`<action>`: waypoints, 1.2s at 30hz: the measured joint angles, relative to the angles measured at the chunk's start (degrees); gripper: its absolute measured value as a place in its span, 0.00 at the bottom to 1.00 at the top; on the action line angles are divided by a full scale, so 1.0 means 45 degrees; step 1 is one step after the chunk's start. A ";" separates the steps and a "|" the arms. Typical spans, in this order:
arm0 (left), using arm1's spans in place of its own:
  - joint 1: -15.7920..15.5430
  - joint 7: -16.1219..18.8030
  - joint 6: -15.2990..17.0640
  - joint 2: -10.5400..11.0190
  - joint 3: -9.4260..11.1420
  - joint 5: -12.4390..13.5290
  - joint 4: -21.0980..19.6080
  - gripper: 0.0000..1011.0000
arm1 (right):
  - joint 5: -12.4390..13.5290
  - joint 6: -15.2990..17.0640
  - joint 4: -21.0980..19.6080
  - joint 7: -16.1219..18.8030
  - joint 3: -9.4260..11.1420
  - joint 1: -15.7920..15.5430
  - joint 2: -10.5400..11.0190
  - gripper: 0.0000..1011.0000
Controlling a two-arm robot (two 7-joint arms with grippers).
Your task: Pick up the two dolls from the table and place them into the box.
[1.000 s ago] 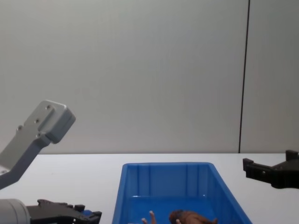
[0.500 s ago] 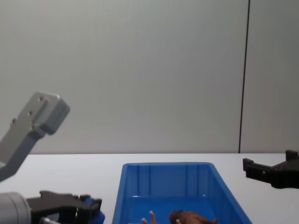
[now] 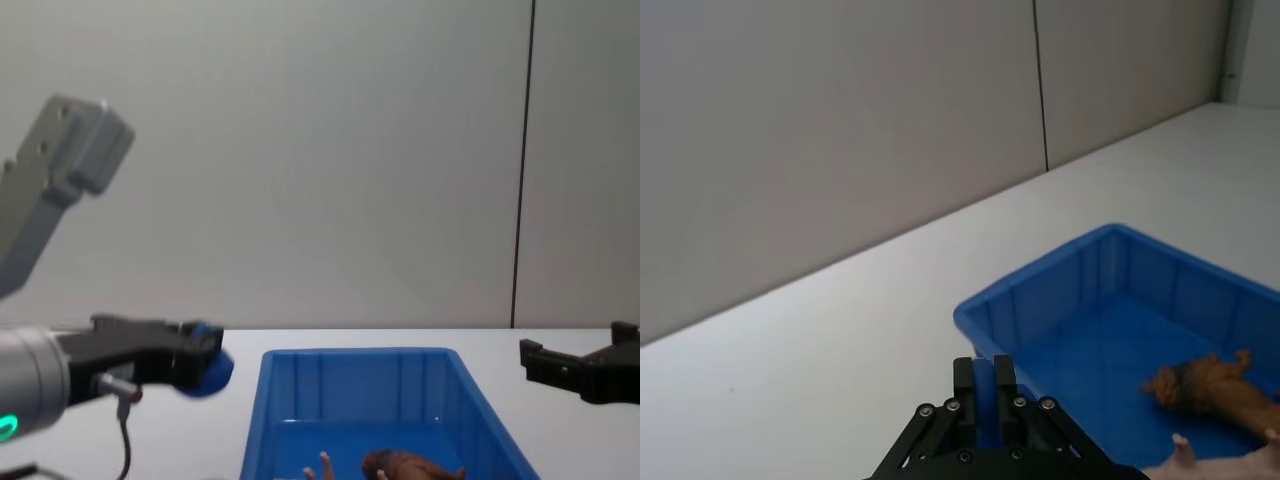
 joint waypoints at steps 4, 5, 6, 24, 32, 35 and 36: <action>-0.0153 -0.0301 -0.0341 -0.0031 -0.0052 0.0077 -0.0130 0.10 | 0.0000 0.0000 0.0000 0.0000 0.0000 0.0000 0.0000 0.99; -0.0229 -0.0475 -0.0490 -0.0054 -0.0068 0.0090 -0.0159 0.09 | 0.0000 0.0000 0.0000 0.0000 0.0000 0.0001 0.0000 0.99; -0.0260 -0.0560 -0.0572 -0.0067 -0.0076 0.0090 -0.0168 0.08 | 0.0000 0.0000 0.0000 0.0000 0.0000 0.0001 0.0000 0.99; -0.1160 -0.3415 -0.1838 -0.0631 -0.0089 -0.0933 0.0308 0.35 | 0.0000 0.0000 0.0000 0.0000 0.0000 0.0001 0.0000 0.99; -0.1528 -0.4572 -0.2102 -0.0935 -0.0005 -0.1500 0.0674 0.58 | 0.0000 0.0000 0.0000 0.0000 0.0000 0.0000 0.0000 0.99; -0.1656 -0.4944 -0.2187 -0.1045 0.0032 -0.1681 0.0800 0.70 | 0.0000 0.0000 0.0000 0.0000 0.0000 0.0001 0.0000 0.99; -0.1674 -0.5004 -0.2200 -0.1064 0.0036 -0.1711 0.0821 0.74 | 0.0000 0.0000 0.0000 -0.0001 0.0000 0.0001 0.0000 0.99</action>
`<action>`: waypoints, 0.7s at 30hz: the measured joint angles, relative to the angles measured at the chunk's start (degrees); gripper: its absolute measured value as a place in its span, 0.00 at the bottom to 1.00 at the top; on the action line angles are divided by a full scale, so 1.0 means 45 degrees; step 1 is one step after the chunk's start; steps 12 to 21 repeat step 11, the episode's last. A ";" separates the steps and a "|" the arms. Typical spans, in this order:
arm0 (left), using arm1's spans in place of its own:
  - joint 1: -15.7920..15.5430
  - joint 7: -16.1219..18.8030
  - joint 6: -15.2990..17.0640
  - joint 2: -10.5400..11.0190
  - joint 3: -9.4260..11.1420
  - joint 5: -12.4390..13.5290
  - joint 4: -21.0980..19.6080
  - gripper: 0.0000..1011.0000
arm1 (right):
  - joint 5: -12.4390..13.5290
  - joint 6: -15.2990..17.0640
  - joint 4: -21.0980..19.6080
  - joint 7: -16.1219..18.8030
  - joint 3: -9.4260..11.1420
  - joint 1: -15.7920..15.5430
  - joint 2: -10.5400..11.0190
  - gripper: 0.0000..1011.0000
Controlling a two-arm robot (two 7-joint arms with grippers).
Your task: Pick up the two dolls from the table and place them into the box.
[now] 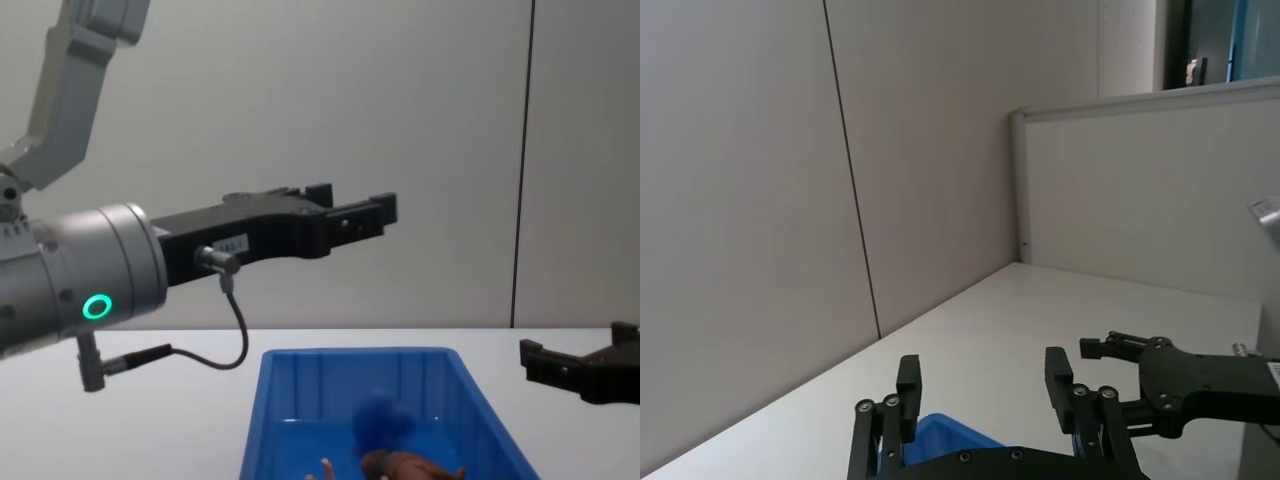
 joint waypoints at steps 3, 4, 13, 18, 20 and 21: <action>-0.0077 -0.0216 -0.0047 -0.0061 0.0018 -0.0110 0.0070 0.82 | 0.0000 0.0000 0.0000 0.0000 0.0000 -0.0001 0.0000 0.99; -0.0089 -0.0251 -0.0057 -0.0071 0.0022 -0.0132 0.0084 0.87 | 0.0000 0.0000 0.0000 0.0000 0.0000 0.0000 0.0000 0.99; -0.0194 -0.0551 -0.0124 -0.0157 0.0050 -0.0283 0.0185 0.99 | 0.0001 0.0000 0.0000 0.0000 0.0000 0.0000 0.0000 0.99; -0.0194 -0.0551 -0.0124 -0.0157 0.0050 -0.0283 0.0185 0.99 | 0.0001 0.0000 0.0000 0.0000 0.0000 0.0000 0.0000 0.99; -0.0194 -0.0551 -0.0124 -0.0157 0.0050 -0.0283 0.0185 0.99 | 0.0001 0.0000 0.0000 0.0000 0.0000 0.0000 0.0000 0.99; -0.0194 -0.0551 -0.0124 -0.0157 0.0050 -0.0283 0.0185 0.99 | 0.0001 0.0000 0.0000 0.0000 0.0000 0.0000 0.0000 0.99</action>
